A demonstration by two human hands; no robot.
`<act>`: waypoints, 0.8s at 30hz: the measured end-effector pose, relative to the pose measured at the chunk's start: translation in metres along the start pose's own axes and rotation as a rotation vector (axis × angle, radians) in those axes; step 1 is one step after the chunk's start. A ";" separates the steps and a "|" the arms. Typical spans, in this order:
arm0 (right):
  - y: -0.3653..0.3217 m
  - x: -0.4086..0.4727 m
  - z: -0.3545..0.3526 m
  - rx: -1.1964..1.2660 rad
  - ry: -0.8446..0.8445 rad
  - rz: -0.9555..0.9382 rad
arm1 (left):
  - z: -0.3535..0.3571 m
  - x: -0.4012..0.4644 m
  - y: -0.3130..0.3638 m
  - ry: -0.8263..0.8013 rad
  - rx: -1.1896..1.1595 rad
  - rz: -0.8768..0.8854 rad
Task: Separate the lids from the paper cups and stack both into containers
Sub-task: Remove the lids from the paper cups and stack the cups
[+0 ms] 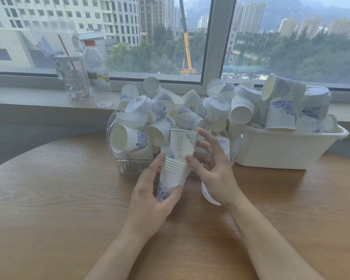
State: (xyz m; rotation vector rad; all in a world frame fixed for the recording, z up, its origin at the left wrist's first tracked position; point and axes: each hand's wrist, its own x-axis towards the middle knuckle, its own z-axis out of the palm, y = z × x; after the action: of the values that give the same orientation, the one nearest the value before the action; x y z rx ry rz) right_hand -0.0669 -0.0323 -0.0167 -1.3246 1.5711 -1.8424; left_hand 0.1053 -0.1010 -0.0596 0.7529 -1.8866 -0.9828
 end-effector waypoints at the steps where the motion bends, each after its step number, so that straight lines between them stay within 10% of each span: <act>1: 0.000 0.000 0.000 0.002 -0.011 0.004 | 0.000 0.000 0.000 0.001 -0.006 0.003; 24: -0.024 0.001 0.039 -0.248 -0.092 -0.132 | -0.056 0.002 0.014 0.348 -0.038 0.085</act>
State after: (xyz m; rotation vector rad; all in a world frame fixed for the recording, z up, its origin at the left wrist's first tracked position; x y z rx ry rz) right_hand -0.0285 -0.0471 0.0030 -1.6331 1.7439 -1.6742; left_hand 0.1520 -0.1142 -0.0285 0.7606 -1.5803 -0.7765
